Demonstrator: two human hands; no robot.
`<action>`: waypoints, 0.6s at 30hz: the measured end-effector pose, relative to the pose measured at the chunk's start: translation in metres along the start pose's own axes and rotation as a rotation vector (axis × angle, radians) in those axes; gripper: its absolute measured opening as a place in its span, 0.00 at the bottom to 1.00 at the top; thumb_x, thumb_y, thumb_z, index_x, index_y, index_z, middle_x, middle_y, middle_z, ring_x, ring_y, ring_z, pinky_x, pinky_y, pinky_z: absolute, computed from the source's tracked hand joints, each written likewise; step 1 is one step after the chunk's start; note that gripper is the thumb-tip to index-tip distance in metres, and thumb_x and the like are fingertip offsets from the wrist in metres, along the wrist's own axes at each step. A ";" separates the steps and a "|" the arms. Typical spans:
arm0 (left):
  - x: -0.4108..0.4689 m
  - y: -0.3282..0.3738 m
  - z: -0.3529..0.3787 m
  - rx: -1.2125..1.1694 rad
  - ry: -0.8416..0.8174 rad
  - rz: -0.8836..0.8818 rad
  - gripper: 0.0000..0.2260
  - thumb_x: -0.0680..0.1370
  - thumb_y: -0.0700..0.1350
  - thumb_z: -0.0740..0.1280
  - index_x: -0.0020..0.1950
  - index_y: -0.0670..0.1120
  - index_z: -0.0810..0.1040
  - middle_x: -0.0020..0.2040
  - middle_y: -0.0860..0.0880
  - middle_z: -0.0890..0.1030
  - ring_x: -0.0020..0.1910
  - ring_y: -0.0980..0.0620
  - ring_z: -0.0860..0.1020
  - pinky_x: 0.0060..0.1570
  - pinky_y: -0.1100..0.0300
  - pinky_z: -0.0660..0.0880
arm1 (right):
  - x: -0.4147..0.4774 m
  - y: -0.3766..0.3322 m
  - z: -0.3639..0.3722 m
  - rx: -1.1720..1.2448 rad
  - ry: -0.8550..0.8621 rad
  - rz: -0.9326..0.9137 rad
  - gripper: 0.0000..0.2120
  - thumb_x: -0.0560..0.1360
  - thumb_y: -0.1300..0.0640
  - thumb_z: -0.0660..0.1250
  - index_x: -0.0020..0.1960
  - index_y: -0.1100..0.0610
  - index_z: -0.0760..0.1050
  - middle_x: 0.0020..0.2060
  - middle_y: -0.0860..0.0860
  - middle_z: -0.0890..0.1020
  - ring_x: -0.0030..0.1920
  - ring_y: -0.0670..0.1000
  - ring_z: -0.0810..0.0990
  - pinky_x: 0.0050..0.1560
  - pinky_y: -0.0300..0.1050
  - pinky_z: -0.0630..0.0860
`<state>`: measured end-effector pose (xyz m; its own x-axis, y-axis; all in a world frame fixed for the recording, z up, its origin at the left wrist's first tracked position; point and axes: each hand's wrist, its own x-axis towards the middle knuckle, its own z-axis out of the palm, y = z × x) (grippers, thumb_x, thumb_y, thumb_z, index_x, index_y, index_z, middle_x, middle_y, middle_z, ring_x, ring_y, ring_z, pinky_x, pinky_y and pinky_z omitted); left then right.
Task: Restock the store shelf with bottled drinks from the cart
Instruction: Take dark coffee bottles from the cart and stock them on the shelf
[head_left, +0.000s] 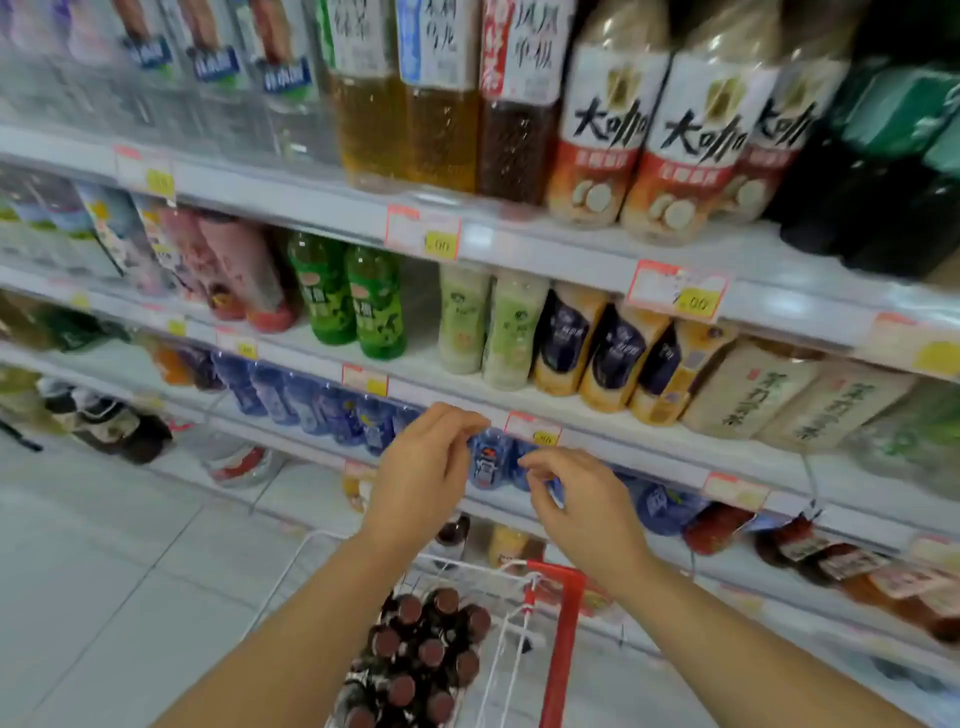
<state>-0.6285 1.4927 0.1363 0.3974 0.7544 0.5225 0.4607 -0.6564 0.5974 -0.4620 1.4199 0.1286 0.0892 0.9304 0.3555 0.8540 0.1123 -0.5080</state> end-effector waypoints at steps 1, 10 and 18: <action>-0.029 -0.018 0.005 -0.008 -0.025 -0.090 0.10 0.75 0.31 0.63 0.52 0.41 0.80 0.46 0.47 0.80 0.44 0.50 0.78 0.44 0.60 0.73 | -0.016 0.004 0.024 0.030 -0.105 0.075 0.09 0.71 0.63 0.66 0.50 0.55 0.80 0.43 0.50 0.83 0.45 0.53 0.81 0.46 0.46 0.76; -0.259 -0.150 0.046 0.087 -0.405 -0.845 0.12 0.79 0.40 0.61 0.57 0.52 0.79 0.55 0.54 0.79 0.50 0.53 0.78 0.46 0.62 0.72 | -0.121 0.054 0.213 0.091 -0.843 0.422 0.14 0.75 0.58 0.64 0.61 0.53 0.74 0.54 0.49 0.80 0.54 0.48 0.78 0.50 0.38 0.71; -0.332 -0.242 0.099 0.085 -0.627 -0.987 0.27 0.77 0.42 0.61 0.73 0.57 0.57 0.69 0.48 0.64 0.62 0.46 0.71 0.56 0.52 0.71 | -0.160 0.085 0.335 0.049 -0.957 0.518 0.28 0.75 0.53 0.66 0.72 0.52 0.61 0.70 0.53 0.65 0.65 0.55 0.70 0.59 0.46 0.69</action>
<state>-0.7932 1.4014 -0.2416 0.1485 0.8217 -0.5502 0.8301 0.1988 0.5210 -0.5749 1.3974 -0.2341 -0.0214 0.7525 -0.6582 0.8043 -0.3780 -0.4584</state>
